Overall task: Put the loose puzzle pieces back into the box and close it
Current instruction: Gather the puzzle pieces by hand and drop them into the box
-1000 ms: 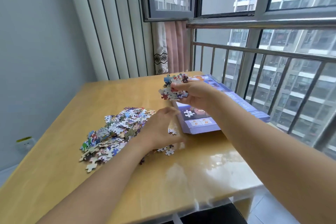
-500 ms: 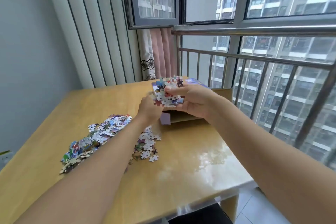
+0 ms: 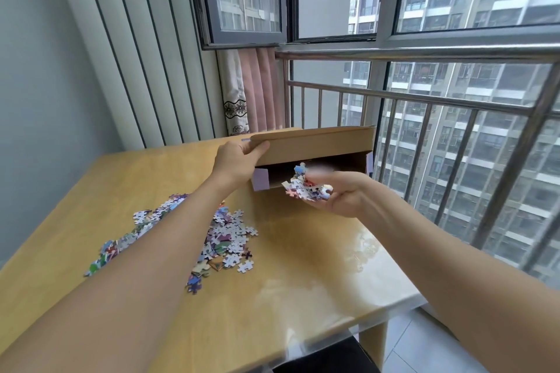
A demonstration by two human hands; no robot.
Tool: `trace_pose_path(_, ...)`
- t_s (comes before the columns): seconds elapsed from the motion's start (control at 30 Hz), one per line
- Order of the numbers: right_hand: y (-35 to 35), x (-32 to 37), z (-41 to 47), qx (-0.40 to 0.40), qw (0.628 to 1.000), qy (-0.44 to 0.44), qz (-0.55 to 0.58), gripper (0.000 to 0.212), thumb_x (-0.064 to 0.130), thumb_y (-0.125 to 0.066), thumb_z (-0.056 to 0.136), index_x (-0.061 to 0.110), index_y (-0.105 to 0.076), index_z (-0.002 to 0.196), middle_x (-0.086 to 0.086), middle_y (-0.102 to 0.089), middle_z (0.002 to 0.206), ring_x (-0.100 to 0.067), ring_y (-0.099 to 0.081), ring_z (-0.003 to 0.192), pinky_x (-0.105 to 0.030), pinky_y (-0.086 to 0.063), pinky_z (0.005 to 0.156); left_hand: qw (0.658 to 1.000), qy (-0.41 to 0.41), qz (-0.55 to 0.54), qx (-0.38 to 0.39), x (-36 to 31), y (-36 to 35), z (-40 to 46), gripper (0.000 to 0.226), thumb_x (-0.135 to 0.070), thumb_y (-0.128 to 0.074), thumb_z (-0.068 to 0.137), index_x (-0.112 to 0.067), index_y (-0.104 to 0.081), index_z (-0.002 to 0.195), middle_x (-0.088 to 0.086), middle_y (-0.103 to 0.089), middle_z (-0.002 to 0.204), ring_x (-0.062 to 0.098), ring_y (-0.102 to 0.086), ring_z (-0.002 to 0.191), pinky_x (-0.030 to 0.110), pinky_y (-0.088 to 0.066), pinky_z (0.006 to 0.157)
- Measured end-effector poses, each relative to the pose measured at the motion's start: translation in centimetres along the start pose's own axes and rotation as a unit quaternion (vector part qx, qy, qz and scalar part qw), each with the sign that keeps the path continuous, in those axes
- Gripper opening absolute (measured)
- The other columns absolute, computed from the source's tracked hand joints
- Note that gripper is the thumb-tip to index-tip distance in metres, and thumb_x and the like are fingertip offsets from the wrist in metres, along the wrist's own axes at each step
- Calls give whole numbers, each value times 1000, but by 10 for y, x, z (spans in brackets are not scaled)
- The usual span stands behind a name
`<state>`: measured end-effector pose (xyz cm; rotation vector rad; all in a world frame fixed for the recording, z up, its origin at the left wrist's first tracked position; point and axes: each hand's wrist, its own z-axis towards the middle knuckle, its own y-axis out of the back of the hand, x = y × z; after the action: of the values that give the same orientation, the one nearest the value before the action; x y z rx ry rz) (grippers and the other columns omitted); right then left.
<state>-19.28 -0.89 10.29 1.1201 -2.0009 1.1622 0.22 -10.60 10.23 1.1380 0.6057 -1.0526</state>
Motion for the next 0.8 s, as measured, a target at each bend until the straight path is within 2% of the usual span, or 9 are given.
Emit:
trace_pose_path(0.2, -5, 8, 1, -23, 1000, -1, 7, 32, -5, -72, 86, -5, -59, 116, -26, -62, 117, -34, -70, 99, -50, -61, 57, 1000, -23, 3, 11, -2, -1, -1, 28, -46, -67, 93, -21, -80, 89, -4, -77, 89, 21, -70, 97, 39, -55, 91)
trace_pose_path(0.27, -9, 10, 1, -36, 999, 2, 0, 28, -5, -71, 87, -5, -60, 113, -25, -62, 114, -33, -69, 93, -47, -60, 52, 1000, -22, 4, 6, -3, -1, -1, 28, -46, -67, 93, -23, -81, 88, -10, -74, 78, 17, -68, 86, 31, -54, 81)
trace_pose_path(0.33, -13, 10, 2, -46, 999, 5, -4, 24, -4, -70, 89, -4, -61, 111, -23, -61, 109, -32, -68, 86, -42, -61, 50, 1000, -20, 13, 4, -4, -1, -1, 29, -46, -67, 93, -21, -80, 85, -17, -65, 61, 11, -59, 72, 24, -46, 68)
trace_pose_path(0.4, -16, 12, 6, -59, 998, 3, -7, 21, -4, -69, 89, -5, -60, 109, -23, -61, 110, -30, -67, 86, -40, -61, 59, 1000, -22, 16, 11, -3, -1, -2, 35, -46, -67, 93, -16, -79, 80, -17, -59, 53, 10, -52, 63, 24, -41, 64)
trace_pose_path(0.5, -23, 17, 15, -76, 997, 17, 18, 13, -6, -59, 95, -8, -58, 108, -24, -60, 109, -33, -66, 91, -40, -59, 80, 999, -28, 2, 27, -3, -1, -3, 41, -47, -66, 93, -8, -78, 83, -1, -62, 61, 12, -49, 61, 27, -41, 65)
trace_pose_path(0.57, -30, 20, 21, -91, 994, 31, 59, 20, -6, -45, 101, -10, -55, 117, -25, -62, 115, -35, -66, 103, -43, -57, 91, 999, -27, -2, 29, -6, 0, -3, 35, -45, -66, 94, -14, -80, 87, -11, -65, 60, 7, -52, 60, 24, -42, 65)
trace_pose_path(0.63, -41, 24, 25, -105, 989, 49, 93, 27, -4, -35, 102, -9, -56, 118, -23, -65, 115, -35, -67, 100, -46, -57, 84, 999, -36, 2, 31, -10, 2, -3, 28, -42, -65, 95, -19, -80, 91, -24, -59, 51, -1, -50, 58, 19, -39, 64)
trace_pose_path(0.7, -51, 27, 30, -111, 985, 73, 112, 29, -2, -36, 98, -4, -59, 115, -21, -67, 110, -37, -68, 90, -48, -58, 71, 999, -44, 5, 30, -14, 3, -1, 25, -41, -64, 96, -24, -77, 85, -26, -53, 45, -2, -48, 56, 17, -37, 61)
trace_pose_path(0.8, -52, 27, 49, -117, 982, 95, 117, 36, 2, -40, 90, 5, -61, 119, -20, -70, 112, -41, -70, 95, -53, -57, 83, 999, -40, 0, 15, -20, 5, 2, 39, -45, -64, 95, -15, -72, 71, -18, -50, 47, 10, -46, 57, 23, -35, 59)
